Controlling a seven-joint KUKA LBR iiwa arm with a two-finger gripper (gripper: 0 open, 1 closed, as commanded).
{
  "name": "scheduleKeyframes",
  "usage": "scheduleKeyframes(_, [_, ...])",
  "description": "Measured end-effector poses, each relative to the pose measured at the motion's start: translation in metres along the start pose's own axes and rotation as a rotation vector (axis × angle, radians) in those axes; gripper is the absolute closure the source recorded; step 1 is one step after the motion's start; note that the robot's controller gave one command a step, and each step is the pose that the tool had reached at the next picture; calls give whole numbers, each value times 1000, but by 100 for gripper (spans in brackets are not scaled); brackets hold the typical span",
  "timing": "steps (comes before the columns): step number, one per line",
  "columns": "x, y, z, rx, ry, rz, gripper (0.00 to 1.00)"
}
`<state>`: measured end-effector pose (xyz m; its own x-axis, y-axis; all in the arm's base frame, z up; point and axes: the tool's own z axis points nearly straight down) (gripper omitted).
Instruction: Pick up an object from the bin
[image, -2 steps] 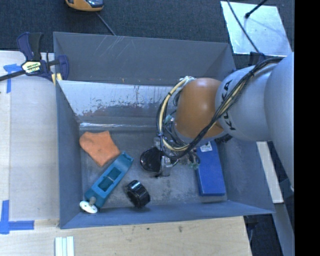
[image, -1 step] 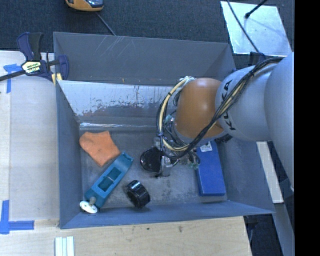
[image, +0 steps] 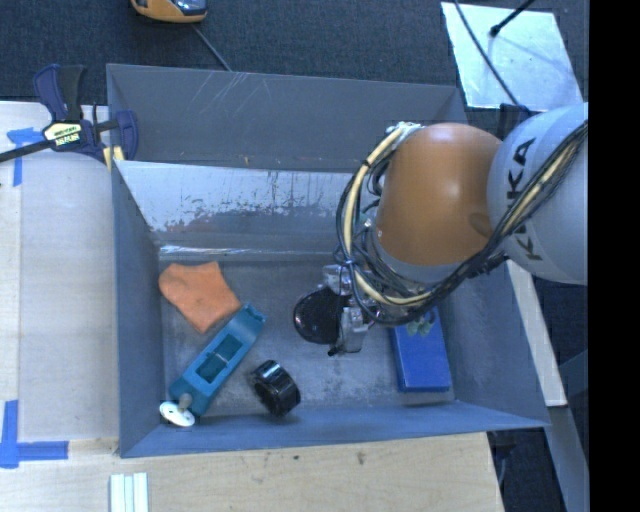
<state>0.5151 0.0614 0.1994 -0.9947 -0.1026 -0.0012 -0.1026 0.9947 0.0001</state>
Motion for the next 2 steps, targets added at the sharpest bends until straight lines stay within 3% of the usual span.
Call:
scheduleKeyframes(1, [0,0,0,0,0,0,100])
scheduleKeyframes(2, [7,15,-39,0,2,-1,100])
